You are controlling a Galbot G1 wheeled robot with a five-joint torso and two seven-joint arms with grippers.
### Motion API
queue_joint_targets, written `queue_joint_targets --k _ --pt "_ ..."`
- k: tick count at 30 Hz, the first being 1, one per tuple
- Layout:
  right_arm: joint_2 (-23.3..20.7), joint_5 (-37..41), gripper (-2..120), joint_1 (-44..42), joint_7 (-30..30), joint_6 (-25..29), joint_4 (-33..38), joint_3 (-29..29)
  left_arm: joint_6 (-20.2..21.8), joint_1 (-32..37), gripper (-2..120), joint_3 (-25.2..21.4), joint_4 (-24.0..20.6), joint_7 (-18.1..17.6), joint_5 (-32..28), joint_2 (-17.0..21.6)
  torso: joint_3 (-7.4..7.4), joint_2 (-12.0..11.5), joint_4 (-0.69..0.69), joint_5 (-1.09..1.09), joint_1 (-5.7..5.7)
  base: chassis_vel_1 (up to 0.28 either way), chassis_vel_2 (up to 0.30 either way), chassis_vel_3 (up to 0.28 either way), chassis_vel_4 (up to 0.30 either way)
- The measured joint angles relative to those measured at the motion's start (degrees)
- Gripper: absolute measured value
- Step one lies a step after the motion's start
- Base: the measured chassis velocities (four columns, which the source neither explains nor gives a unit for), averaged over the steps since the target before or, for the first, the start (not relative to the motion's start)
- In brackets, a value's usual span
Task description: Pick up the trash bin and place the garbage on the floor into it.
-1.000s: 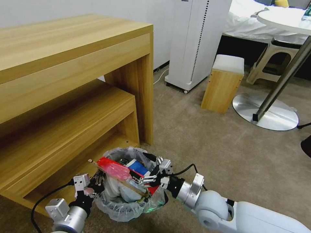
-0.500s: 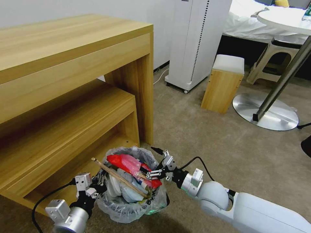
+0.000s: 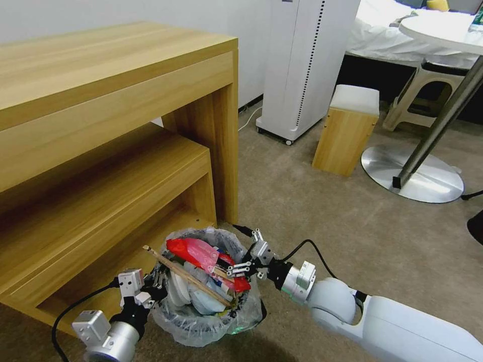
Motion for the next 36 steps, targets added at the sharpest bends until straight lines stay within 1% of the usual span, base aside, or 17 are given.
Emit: queue_joint_targets --k 9,14,17,33,36 --pt "1.0 -1.0 100 0.0 0.0 0.4 -0.1 -0.1 0.0 0.0 2 0.6 0.3 0.5 0.8 -0.6 0.00 0.0 0.00 0.00 0.00 0.000 0.000 0.000 0.000" --pt "0.9 1.5 100 0.6 -0.4 -0.1 2.5 -0.4 0.0 -0.1 2 0.1 0.5 0.7 0.8 -0.3 0.00 0.0 0.00 -0.01 0.00 0.000 0.000 0.000 0.000" --pt "0.7 1.6 100 0.7 -0.8 -0.3 3.2 -0.4 0.1 -0.1 2 0.1 0.6 0.7 0.8 -0.3 0.00 0.0 0.00 0.00 0.00 0.000 0.000 0.000 0.000" --pt "-2.5 1.3 100 1.5 -2.8 -0.6 5.5 0.7 0.0 -0.6 2 0.8 1.2 0.7 1.3 -1.1 0.00 0.0 0.00 0.00 0.00 0.000 0.000 0.000 0.000" --pt "-3.4 2.1 100 2.3 -5.8 -0.6 6.4 -0.2 0.0 -0.4 2 0.9 0.9 0.7 1.4 -1.4 0.00 0.0 0.00 0.00 0.00 0.000 0.000 0.000 0.000"
